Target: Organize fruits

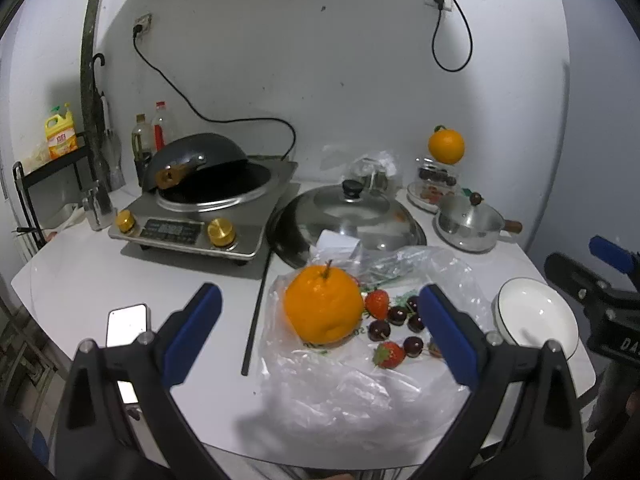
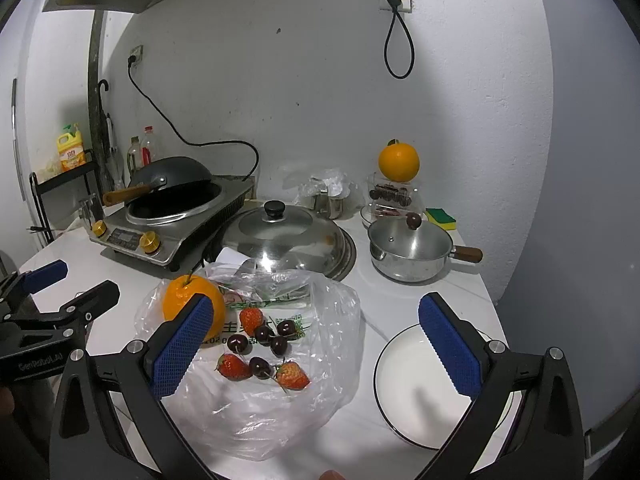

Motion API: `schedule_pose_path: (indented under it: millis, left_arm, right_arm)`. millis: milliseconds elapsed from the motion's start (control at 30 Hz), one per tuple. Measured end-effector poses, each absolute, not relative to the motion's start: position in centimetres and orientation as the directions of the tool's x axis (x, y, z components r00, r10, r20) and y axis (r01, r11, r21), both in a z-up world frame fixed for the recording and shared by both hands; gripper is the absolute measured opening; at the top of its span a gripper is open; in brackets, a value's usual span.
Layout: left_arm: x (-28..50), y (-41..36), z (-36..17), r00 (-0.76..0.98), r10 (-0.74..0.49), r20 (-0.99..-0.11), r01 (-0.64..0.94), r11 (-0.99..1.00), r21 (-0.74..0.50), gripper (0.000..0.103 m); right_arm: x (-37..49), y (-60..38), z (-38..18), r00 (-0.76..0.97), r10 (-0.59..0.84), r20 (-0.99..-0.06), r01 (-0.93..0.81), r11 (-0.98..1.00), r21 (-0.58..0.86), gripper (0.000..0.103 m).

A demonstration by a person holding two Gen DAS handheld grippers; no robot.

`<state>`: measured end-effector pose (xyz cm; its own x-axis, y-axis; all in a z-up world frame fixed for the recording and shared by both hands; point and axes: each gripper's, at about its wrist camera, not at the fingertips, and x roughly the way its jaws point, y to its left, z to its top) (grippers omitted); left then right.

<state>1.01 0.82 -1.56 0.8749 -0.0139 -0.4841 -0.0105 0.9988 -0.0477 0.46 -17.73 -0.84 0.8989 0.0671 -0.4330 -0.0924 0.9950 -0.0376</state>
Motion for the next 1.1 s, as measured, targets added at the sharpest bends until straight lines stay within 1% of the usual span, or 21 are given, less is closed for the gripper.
schedule_pose_path:
  millis: [1100]
  left_arm:
    - [0.8, 1.4, -1.7, 0.877, -0.021, -0.481, -0.011, 0.998, -0.063, 0.1]
  right_arm:
    - [1.4, -17.5, -1.9, 0.885, 0.057, -0.461, -0.09, 0.995, -0.049, 0.103]
